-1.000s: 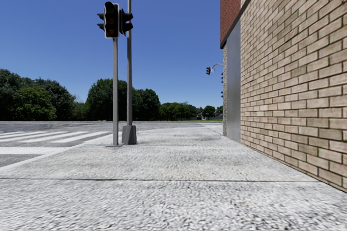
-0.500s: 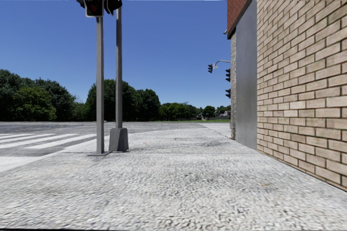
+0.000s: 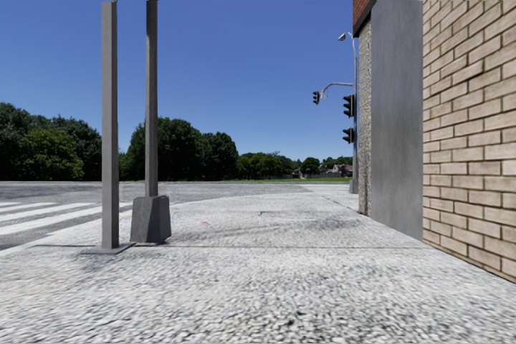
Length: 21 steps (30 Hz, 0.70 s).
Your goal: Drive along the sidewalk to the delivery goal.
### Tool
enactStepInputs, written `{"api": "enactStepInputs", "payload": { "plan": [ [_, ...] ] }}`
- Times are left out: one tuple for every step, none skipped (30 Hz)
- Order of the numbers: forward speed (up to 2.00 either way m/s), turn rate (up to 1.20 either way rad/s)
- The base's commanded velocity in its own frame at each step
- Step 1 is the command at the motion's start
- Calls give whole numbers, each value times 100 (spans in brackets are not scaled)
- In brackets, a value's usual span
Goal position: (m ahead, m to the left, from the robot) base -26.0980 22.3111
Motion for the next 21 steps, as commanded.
{"api": "enactStepInputs", "payload": {
  "plan": [
    [200, 0],
    [200, 0],
    [200, 0],
    [200, 0],
    [200, 0],
    [200, 0],
    [200, 0],
    [200, 0],
    [200, 0],
    [200, 0],
    [200, 2],
    [200, 4],
    [200, 8],
    [200, 8],
    [200, 10],
    [200, 15],
    [200, 15],
    [200, 21],
    [200, 25],
    [200, 26],
    [200, 26]
  ]
}}
